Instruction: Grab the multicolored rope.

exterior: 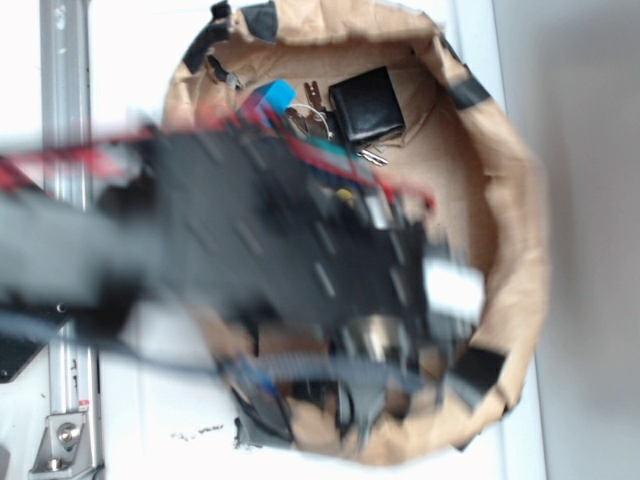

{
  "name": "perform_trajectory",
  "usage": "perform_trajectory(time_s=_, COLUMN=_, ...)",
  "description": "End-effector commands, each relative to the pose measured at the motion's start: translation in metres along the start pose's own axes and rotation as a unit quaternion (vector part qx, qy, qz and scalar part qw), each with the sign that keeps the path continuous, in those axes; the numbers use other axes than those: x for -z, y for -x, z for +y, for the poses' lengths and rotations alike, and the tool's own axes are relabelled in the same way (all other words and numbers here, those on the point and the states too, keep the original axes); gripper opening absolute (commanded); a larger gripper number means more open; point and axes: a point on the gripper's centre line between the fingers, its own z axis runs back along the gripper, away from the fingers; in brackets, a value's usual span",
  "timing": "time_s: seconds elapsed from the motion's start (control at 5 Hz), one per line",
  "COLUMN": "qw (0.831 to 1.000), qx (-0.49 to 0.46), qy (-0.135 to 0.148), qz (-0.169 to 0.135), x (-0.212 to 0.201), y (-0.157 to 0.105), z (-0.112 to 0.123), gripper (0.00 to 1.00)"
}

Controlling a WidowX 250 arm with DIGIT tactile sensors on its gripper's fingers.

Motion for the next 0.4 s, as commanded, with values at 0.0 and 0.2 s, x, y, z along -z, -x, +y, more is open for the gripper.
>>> perform_trajectory(time_s=0.0, qw=0.996, qx=-0.069, qy=-0.031, qz=-0.038, x=-0.0808, y=0.003, z=0.0361, gripper=0.0)
perform_trajectory(time_s=0.2, qw=0.996, qx=-0.074, qy=-0.019, qz=-0.035, x=-0.0903, y=0.0073, z=0.0275, gripper=0.0)
